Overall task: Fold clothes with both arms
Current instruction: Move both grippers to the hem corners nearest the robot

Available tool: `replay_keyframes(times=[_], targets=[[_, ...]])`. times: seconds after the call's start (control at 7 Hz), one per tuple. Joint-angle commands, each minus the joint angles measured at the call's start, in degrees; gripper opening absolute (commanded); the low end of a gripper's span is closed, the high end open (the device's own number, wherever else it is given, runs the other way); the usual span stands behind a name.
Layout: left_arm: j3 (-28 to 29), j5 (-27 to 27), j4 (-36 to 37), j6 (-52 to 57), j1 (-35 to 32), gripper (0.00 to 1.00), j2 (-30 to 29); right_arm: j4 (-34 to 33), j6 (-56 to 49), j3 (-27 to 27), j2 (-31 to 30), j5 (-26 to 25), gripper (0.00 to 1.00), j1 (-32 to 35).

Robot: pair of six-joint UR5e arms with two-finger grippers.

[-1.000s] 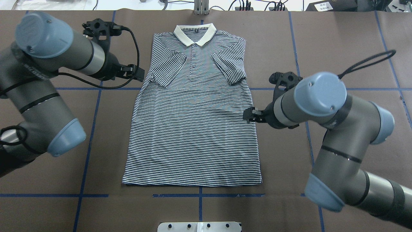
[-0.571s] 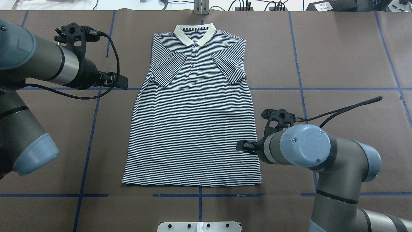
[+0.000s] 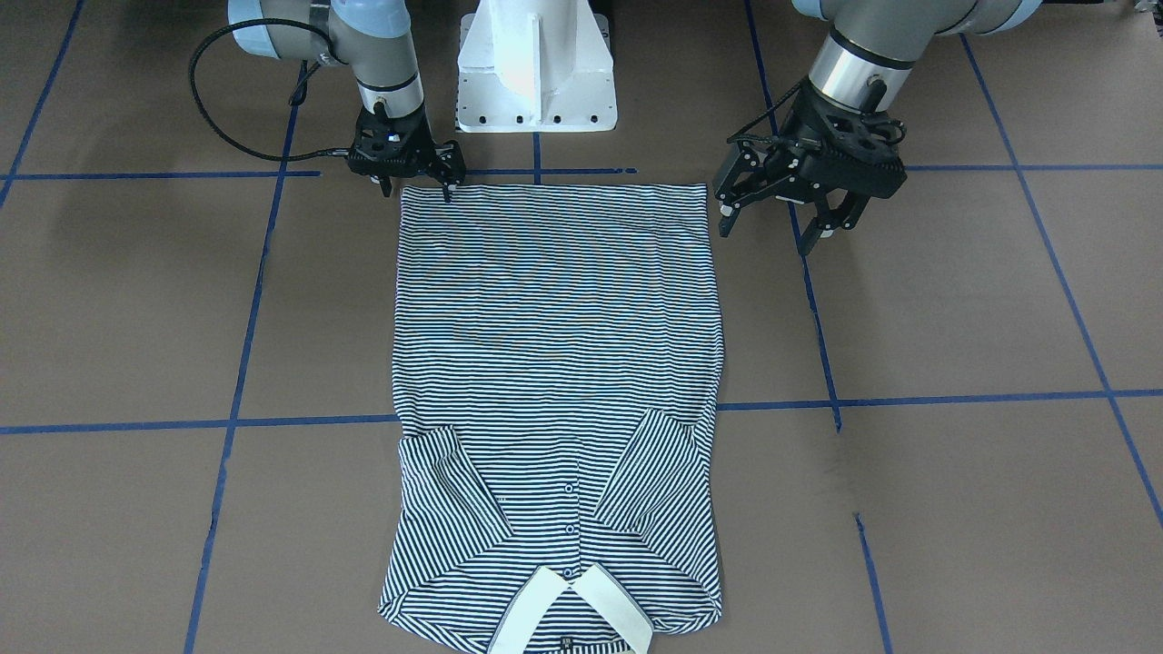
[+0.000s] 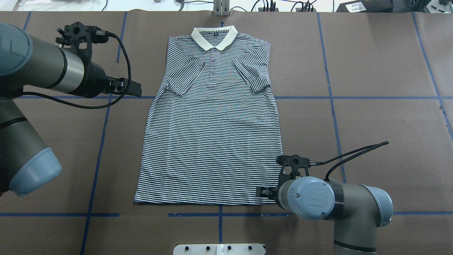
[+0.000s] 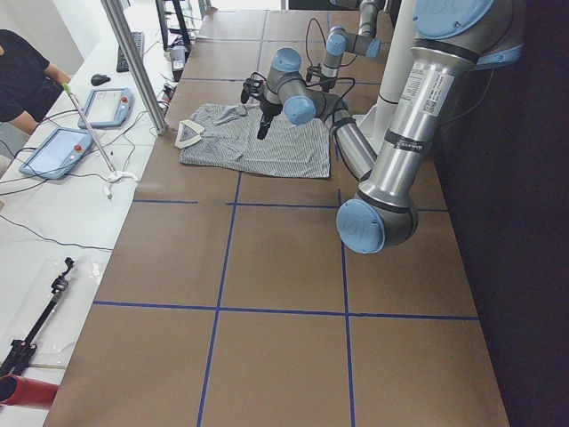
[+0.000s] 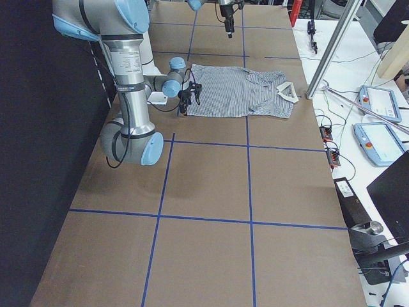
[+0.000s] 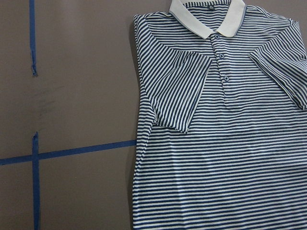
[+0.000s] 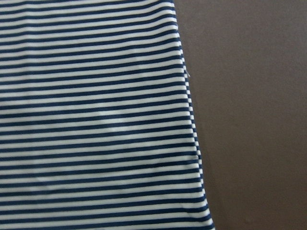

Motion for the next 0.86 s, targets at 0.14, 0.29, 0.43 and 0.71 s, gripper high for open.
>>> replay_keyframes(times=[0.14, 0.29, 0.43, 0.71], targets=[[-0.7, -0.1, 0.1, 0.0, 0.0, 1.0, -0.1, -0.5, 0.0, -0.3, -0.2, 0.4, 0.89, -0.1], [-0.7, -0.1, 0.1, 0.0, -0.1, 1.0, -0.1, -0.6, 0.0, -0.2, -0.2, 0.6, 0.59, -0.1], [-0.7, -0.1, 0.1, 0.0, -0.2, 1.0, -0.1, -0.6, 0.0, 0.1, -0.3, 0.7, 0.33, 0.1], [-0.7, -0.1, 0.1, 0.1, -0.4, 1.0, -0.1, -0.6, 0.0, 0.3, -0.3, 0.7, 0.06, 0.2]])
